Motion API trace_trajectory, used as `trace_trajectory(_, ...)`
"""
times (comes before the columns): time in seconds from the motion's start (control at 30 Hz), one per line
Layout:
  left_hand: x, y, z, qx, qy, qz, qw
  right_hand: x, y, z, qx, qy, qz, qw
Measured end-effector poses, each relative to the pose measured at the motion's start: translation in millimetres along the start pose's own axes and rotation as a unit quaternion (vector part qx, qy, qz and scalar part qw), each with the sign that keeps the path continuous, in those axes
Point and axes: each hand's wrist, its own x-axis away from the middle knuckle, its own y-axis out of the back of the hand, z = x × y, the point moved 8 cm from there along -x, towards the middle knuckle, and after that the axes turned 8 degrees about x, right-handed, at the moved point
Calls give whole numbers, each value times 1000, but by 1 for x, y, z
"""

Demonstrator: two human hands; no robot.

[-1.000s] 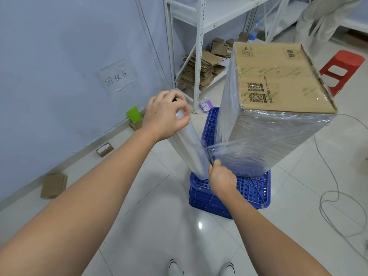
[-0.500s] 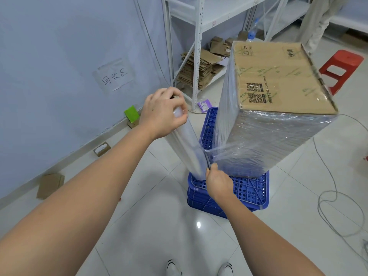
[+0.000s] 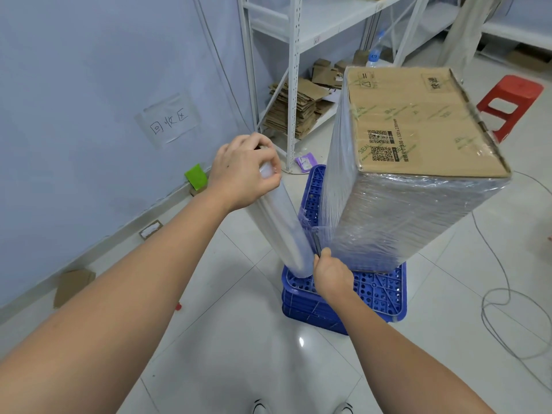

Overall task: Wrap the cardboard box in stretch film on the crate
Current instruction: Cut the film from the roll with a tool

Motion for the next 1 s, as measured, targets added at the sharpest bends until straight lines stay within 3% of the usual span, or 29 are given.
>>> trace_trajectory(0.23, 1, 4, 7, 1, 8, -9, 1000, 32, -40, -23, 40, -3, 18, 999)
trace_trajectory(0.5, -3, 2, 4, -3, 8, -8, 1000, -7, -10, 8, -20, 6, -6, 1000)
trace_trajectory(0.8, -16, -4, -4, 0, -11, 17, 1000, 21, -59, -35, 36, -28, 41, 998)
trace_trajectory(1.0, -21, -8, -12, -1, -23, 27, 999, -9, -26, -8, -1, 3, -17, 1000)
